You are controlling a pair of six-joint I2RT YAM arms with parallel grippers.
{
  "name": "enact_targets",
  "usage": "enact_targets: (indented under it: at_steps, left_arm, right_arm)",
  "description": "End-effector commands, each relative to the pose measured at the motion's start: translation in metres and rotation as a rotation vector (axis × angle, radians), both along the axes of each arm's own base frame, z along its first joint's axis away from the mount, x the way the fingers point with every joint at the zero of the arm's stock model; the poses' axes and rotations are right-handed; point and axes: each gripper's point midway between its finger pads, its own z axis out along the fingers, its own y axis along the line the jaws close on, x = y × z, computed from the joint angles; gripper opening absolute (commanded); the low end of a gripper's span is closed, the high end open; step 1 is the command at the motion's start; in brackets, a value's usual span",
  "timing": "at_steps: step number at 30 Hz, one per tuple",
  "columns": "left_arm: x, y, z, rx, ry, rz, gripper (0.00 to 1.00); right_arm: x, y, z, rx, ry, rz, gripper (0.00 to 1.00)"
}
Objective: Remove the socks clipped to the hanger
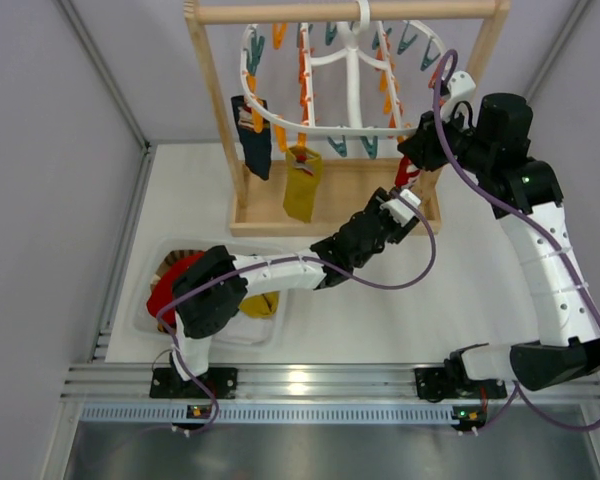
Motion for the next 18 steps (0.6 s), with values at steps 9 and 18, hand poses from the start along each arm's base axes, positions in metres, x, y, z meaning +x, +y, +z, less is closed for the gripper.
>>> enact_targets:
  at_steps: [9, 18]
  left_arm:
    - [0.018, 0.010, 0.006, -0.042, 0.000, -0.042, 0.40]
    - [0.020, 0.022, 0.005, -0.069, 0.027, 0.051, 0.00]
  right_arm:
    - [-0.011, 0.018, 0.028, 0.074, -0.030, 0.163, 0.07]
    - [0.002, 0.005, 0.022, 0.064, -0.029, 0.095, 0.36]
